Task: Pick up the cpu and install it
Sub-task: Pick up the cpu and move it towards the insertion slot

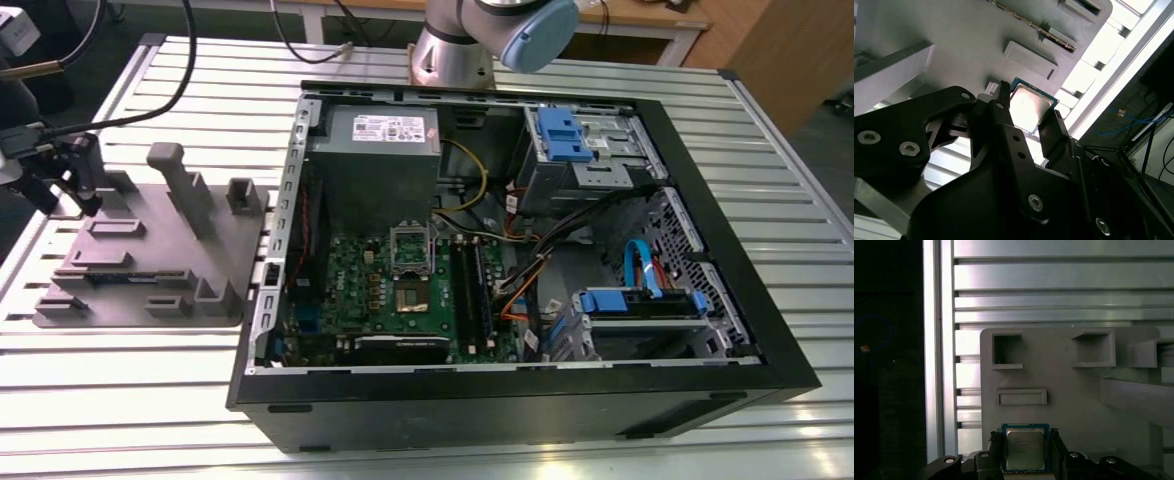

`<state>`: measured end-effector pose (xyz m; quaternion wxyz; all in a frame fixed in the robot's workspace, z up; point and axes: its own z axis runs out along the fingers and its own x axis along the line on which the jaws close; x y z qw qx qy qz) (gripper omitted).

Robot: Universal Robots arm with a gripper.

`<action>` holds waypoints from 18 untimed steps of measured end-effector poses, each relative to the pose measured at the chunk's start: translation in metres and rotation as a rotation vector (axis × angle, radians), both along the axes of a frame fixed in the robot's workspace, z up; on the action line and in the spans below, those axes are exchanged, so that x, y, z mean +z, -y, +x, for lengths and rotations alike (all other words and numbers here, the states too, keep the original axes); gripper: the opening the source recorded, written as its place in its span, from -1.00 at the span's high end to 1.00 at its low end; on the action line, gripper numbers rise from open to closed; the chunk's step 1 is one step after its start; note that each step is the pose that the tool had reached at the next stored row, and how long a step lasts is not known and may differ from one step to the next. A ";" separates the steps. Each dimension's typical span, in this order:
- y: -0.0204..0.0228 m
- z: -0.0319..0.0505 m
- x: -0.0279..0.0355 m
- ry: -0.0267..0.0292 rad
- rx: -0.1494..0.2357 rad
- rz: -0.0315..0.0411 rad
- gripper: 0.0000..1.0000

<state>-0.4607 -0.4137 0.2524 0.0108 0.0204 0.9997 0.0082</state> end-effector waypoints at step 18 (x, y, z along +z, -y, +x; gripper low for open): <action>0.0000 0.0000 0.0057 0.0000 0.000 0.0000 0.05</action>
